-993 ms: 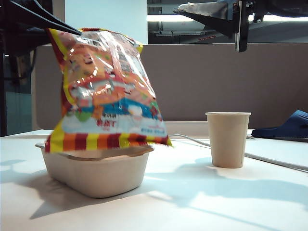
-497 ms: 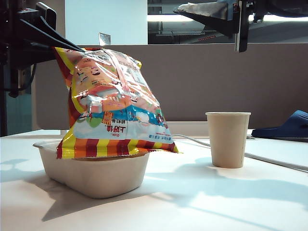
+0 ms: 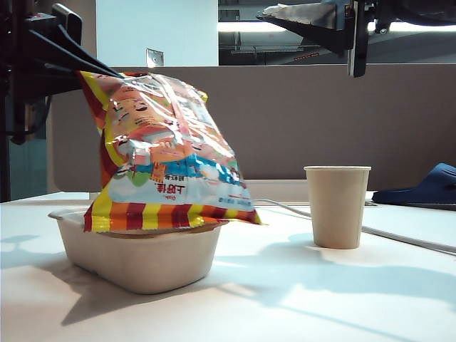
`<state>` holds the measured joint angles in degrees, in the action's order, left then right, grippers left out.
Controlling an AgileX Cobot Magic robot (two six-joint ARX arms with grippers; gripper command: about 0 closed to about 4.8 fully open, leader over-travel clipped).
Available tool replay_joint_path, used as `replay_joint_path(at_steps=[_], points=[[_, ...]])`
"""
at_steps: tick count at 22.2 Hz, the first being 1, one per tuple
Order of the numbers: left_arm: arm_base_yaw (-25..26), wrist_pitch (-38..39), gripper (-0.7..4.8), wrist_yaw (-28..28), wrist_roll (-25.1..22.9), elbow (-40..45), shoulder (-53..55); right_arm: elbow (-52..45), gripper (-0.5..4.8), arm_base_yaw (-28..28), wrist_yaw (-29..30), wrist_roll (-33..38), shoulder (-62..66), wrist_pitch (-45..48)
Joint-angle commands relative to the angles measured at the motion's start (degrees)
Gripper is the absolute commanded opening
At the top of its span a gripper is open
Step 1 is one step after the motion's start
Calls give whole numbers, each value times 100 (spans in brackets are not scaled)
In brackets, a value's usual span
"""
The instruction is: Pick up a bag of chips and put them in the box.
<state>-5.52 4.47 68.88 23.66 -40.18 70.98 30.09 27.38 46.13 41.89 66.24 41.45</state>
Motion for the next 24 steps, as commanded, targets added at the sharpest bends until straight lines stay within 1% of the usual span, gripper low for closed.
replay_joint_path(at_steps=[1, 3, 5, 6, 8, 10, 15, 19, 20, 22, 24], points=[[328, -44, -6, -35, -94, -4, -13, 26, 166, 4, 11, -46, -11, 44], [501, 127, -6, -42, -210, -2, -13, 26, 166, 4, 7, -94, -11, 31], [522, 542, -6, -153, -590, -2, -11, 26, 166, 4, 4, -142, -11, 17], [516, 813, -6, -321, -841, -2, -11, 26, 166, 4, 2, -144, -11, 17], [516, 1196, -6, -579, -1198, -2, -11, 26, 166, 4, -9, -149, -11, 15], [518, 1373, -6, -802, -1392, -2, -11, 26, 166, 4, -13, -164, -9, 15], [516, 1434, -6, -1432, -1628, -2, -11, 26, 166, 4, -7, -164, -2, -57], [511, 1436, -5, -1648, -1685, -2, -11, 26, 166, 4, 2, -164, 0, -72], [511, 1453, -1, -1755, -1709, -2, -11, 26, 166, 4, 2, -164, -2, -72], [511, 1517, 29, -1945, -1781, -2, -11, 26, 166, 4, 2, -164, 0, -72], [511, 1569, 30, -2072, -1888, -2, -11, 26, 166, 4, 2, -164, -2, -72]])
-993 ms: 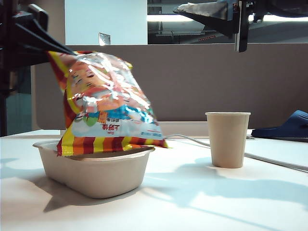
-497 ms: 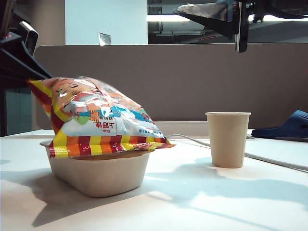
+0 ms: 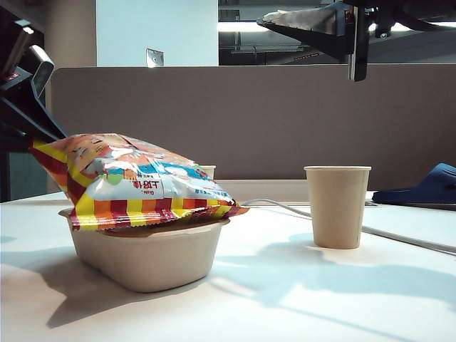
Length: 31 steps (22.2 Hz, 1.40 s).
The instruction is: Pick up a bag of chips and put them in the box.
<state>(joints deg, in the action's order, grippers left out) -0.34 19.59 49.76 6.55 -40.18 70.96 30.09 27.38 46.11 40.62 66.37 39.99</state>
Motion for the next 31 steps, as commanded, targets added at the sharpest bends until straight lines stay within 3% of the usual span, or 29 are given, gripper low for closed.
replay_joint_path(at_steps=[1, 12, 13, 15, 17, 18, 21, 26, 28, 31], points=[[-9, 98, 30, -205, -219, -2, -7, 26, 166, 4, 4, -37, -13, 74], [-671, 304, 31, -1272, -763, -2, -7, 26, 166, 4, 11, -35, -13, 70], [-669, 302, 54, -1331, -763, -2, -7, 26, 166, 4, 11, -35, -15, 70], [-656, 304, 154, -1580, -763, -2, -7, 26, 166, 7, 17, -35, -15, 70], [-634, 293, 154, -1676, -765, -4, -9, 26, 166, 7, 15, -39, -15, 70], [-634, 271, 154, -1676, -765, -4, -9, 26, 166, 4, 17, -46, -13, 70], [-599, 162, 238, -1674, -763, -94, -20, 26, 166, 4, 15, -341, -15, 50], [-212, 568, 257, -1432, -776, -656, -111, 31, 166, 2, 7, -813, -15, 55], [-31, 820, 279, -1196, -807, -907, -223, 31, 166, -2, 7, -1108, -17, 50], [278, 1038, 279, -387, -649, -1259, -616, 109, 166, -114, -118, -1565, -83, -107]])
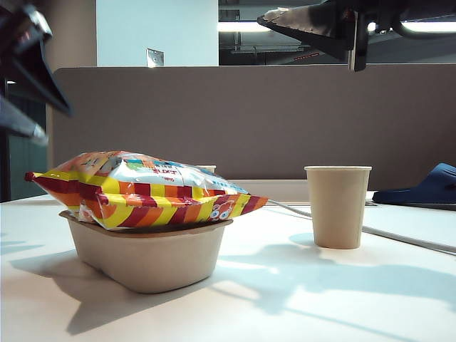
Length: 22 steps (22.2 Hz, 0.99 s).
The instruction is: Pick up a bag of chips and put them in the box.
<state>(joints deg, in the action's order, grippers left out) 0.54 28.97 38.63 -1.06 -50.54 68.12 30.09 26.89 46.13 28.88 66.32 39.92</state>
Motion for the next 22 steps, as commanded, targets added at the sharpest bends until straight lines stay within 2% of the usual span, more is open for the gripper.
replay_joint_path(at_steps=[1, 4, 8, 10, 12, 17, 22], points=[[232, 63, 279, 909, 197, -258, -496, 188, 166, -120, -129, -496, -96, -258], [339, -188, 279, 1069, 507, -343, -1327, 739, 167, -310, -470, -1241, -273, -1613], [356, -883, 278, 977, 1134, -343, -2643, 1797, 166, -308, -2094, -2544, -671, -3982], [358, -1314, 277, 706, 1491, -341, -3174, 2092, 166, -308, -2540, -2592, -911, -4371], [356, -1547, 267, 592, 1506, -341, -3617, 2262, 166, -308, -3150, -2730, -1263, -4656], [343, -1484, 264, 595, 1506, -341, -4232, 2315, 166, -310, -3877, -3198, -2422, -5484], [225, -1405, 264, 597, 1801, -334, -4387, 2315, 166, -310, -4559, -3491, -3585, -6502]])
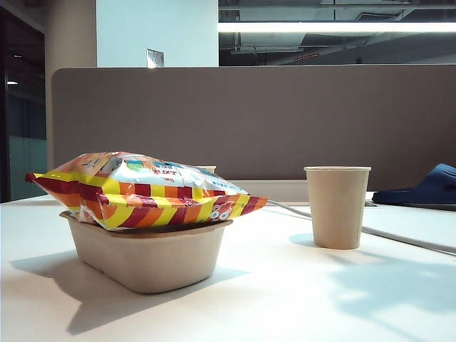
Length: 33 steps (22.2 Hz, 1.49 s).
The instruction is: Pick up a bag of chips and put them in the box.
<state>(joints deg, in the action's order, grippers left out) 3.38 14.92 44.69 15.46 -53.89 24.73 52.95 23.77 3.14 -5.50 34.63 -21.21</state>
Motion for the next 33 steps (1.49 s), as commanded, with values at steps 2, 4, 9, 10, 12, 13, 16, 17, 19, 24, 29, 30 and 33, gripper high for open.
replay_joint_path(at_steps=[2, 4, 9, 10, 12, 13, 16, 17, 19, 24, 29, 30, 33], points=[[-131, 0, 264, 4, 208, 0, -85, 26, 166, 0, -365, -50, -765, -662], [-234, 2, 264, 9, 216, 0, -166, 26, 165, -2, -372, -2, -1137, -984], [-387, 107, 263, -11, 249, 4, -686, 13, 166, -7, -496, 383, -1856, -1912], [-396, 203, 263, -26, 251, 11, -841, -15, 165, -7, -492, 426, -1952, -1982], [-431, 546, 263, -192, 219, 11, -1150, -151, 165, -7, -457, 531, -2184, -2092], [-459, 850, 263, -302, 109, 11, -1360, -310, 165, -4, -448, 643, -2376, -2100], [-457, 1405, 239, -507, -118, 20, -1753, -667, 165, -4, -448, 907, -2855, -2096], [-457, 1543, 238, -509, -173, 68, -1921, -809, 165, -4, -450, 1001, -3053, -2096], [-457, 1718, 237, -535, -175, 181, -2186, -1038, 165, -7, -448, 1032, -3416, -2094], [-568, 2094, 237, -721, -181, 702, -2452, -1316, 165, -7, -192, 1045, -3436, -2002], [-658, 1631, 238, -763, -260, 1480, -2452, -1871, 166, 7, 74, 1045, -3436, -1268], [-658, 1473, 238, -763, -258, 1657, -2452, -1998, 166, 7, 136, 1054, -3436, -1071], [-658, 1088, 238, -949, 11, 2271, -2455, -2448, 166, 7, 144, 1261, -3436, -487]])
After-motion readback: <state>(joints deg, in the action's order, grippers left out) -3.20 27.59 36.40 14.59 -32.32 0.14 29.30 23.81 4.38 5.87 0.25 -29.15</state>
